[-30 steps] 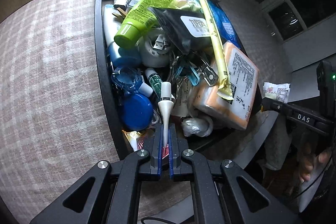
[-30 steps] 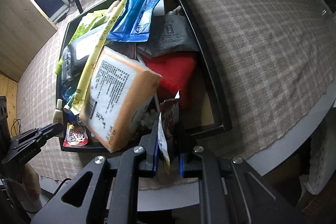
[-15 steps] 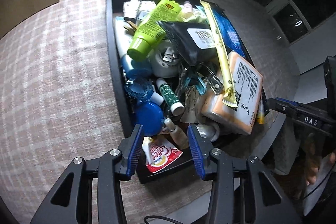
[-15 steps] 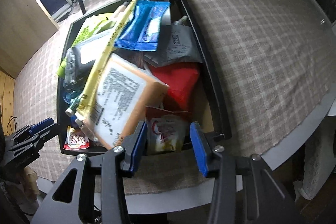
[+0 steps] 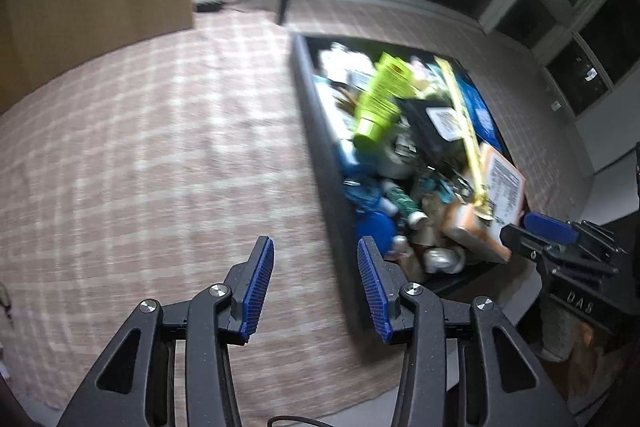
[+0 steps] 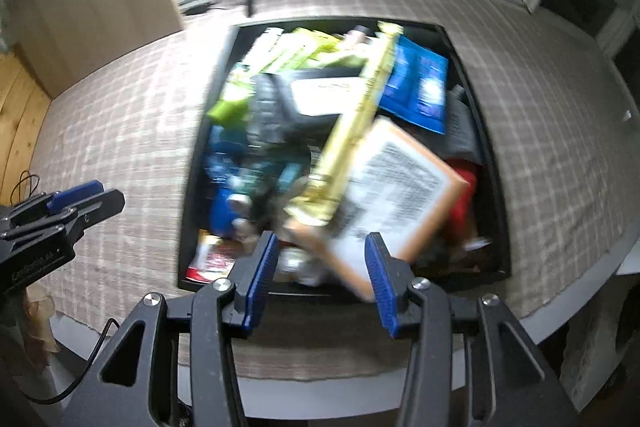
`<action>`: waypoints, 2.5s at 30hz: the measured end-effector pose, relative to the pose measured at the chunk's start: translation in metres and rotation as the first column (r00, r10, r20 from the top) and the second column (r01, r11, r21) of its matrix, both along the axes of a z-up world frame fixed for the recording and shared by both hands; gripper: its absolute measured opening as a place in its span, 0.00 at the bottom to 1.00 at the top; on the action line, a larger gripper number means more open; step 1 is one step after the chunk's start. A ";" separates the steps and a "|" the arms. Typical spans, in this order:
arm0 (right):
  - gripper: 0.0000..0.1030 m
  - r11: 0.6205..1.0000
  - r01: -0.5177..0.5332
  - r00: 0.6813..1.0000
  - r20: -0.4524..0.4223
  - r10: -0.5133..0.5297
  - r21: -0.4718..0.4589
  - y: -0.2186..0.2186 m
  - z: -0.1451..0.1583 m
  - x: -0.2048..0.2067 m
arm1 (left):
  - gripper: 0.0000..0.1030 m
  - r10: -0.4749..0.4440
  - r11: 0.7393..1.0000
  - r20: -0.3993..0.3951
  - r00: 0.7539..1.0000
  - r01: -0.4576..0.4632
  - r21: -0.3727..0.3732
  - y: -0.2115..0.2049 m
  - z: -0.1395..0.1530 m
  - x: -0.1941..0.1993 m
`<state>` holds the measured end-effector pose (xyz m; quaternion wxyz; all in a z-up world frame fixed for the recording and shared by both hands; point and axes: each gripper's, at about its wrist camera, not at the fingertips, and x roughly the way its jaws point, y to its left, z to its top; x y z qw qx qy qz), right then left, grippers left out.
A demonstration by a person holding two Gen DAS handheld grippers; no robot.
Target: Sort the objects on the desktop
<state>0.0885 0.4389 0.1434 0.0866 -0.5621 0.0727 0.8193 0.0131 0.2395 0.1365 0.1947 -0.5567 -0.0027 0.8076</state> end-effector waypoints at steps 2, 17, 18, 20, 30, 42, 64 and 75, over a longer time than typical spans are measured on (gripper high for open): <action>0.44 1.000 -0.025 1.000 -0.018 0.025 0.012 -0.021 0.003 -0.004 | 0.41 0.023 1.000 -0.031 0.999 -0.024 -0.012 -0.018 0.006 0.002; 0.50 0.986 -0.161 0.981 -0.102 0.164 0.031 -0.171 0.008 -0.036 | 0.55 0.196 0.976 -0.114 0.974 -0.205 -0.074 -0.147 0.015 0.007; 0.51 0.985 -0.168 0.980 -0.106 0.171 0.034 -0.180 0.008 -0.037 | 0.57 0.204 0.974 -0.116 0.972 -0.214 -0.075 -0.154 0.014 0.007; 0.51 0.983 -0.181 0.977 -0.113 0.183 0.030 -0.198 0.007 -0.041 | 0.57 0.216 0.971 -0.121 0.969 -0.226 -0.080 -0.166 0.014 0.007; 0.59 0.978 -0.207 0.967 -0.145 0.209 0.028 -0.260 -0.004 -0.060 | 0.68 0.273 0.954 -0.095 0.957 -0.282 -0.106 -0.217 -0.001 -0.002; 0.59 0.979 -0.201 0.970 -0.137 0.203 0.025 -0.298 -0.029 -0.083 | 0.68 0.313 0.935 -0.082 0.946 -0.322 -0.146 -0.255 -0.026 -0.016; 0.59 0.982 -0.186 0.976 -0.105 0.188 0.027 -0.311 -0.053 -0.096 | 0.71 0.332 0.932 -0.076 0.940 -0.339 -0.125 -0.273 -0.042 -0.025; 0.59 0.978 -0.205 0.974 -0.095 0.206 0.026 -0.310 -0.056 -0.100 | 0.72 0.378 0.917 -0.022 0.925 -0.378 -0.125 -0.281 -0.050 -0.025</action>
